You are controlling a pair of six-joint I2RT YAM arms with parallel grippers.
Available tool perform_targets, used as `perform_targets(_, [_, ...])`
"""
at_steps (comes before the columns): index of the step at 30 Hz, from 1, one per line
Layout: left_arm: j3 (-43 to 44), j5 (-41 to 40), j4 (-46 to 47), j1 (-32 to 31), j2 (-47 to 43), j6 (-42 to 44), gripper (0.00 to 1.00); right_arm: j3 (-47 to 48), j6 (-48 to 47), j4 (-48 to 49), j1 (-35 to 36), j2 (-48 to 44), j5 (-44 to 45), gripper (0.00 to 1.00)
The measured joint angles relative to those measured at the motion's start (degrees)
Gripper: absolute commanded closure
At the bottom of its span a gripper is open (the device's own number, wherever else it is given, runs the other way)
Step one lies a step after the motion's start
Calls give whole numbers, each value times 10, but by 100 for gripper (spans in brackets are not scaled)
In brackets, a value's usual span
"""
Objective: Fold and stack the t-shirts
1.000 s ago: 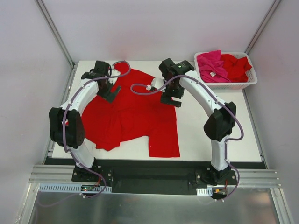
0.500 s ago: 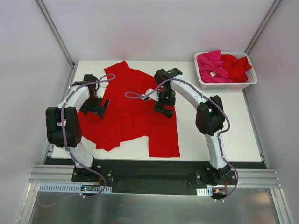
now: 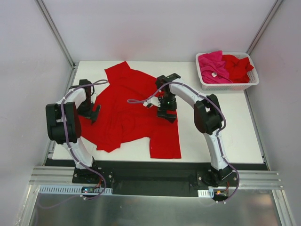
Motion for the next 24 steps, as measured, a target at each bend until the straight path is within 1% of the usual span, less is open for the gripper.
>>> perform_targets(5, [37,-43,8,0,74,8,5,-18,-24,-19,-10,8,2,4])
perform_targets(11, [119,-76,8,0,131,21,5,-48,-39,-28,-26,8,7,4])
perform_targets(17, [176,-85,14,0,152,45,4,-97,-40,-22,-29,-13,9,4])
perform_targets(24, [246,-86,18,0,153,87,2,-157,-44,-13,-29,-49,12,4])
